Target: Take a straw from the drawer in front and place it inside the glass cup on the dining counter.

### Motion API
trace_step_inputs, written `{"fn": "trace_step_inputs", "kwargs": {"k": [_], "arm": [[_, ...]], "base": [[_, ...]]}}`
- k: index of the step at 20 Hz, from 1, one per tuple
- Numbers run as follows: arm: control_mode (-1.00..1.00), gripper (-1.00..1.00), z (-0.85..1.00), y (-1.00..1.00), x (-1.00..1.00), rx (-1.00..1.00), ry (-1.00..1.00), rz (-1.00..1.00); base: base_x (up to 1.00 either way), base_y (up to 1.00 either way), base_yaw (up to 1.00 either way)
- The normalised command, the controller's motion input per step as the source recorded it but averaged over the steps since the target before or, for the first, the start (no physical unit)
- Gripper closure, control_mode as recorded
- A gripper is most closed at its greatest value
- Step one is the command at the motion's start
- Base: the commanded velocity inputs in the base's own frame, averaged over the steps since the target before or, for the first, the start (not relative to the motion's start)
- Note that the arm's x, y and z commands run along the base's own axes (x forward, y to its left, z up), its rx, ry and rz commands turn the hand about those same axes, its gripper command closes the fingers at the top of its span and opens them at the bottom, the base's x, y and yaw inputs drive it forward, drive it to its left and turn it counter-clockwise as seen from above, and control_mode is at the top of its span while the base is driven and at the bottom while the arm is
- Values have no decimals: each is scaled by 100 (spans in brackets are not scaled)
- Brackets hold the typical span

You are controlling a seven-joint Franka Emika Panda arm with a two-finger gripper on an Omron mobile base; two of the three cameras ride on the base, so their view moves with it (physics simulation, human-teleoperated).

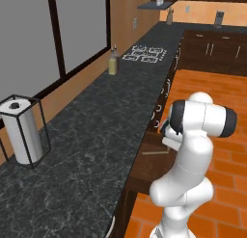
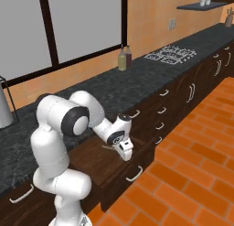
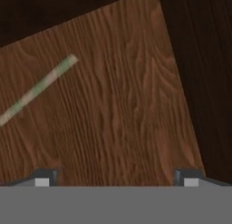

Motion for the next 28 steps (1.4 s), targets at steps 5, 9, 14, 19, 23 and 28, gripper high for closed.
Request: {"fn": "trace_step_inputs", "kwargs": {"k": [5, 9, 14, 19, 23, 28], "arm": [[-100, -100, -13, -87, -94, -5, 0, 0], [-100, -100, -5, -100, -99, -3, 0, 0], [-100, -100, -2, -100, -93, -3, 0, 0], [-100, -100, 17, -80, -46, -2, 0, 0], [-100, -100, 89, 25, 47, 0, -2, -4], [-100, -100, 65, 32, 76, 0, 0, -10]], "base": [[0, 0, 0], [0, 0, 0], [0, 0, 0], [0, 0, 0], [0, 0, 0], [0, 0, 0]]}}
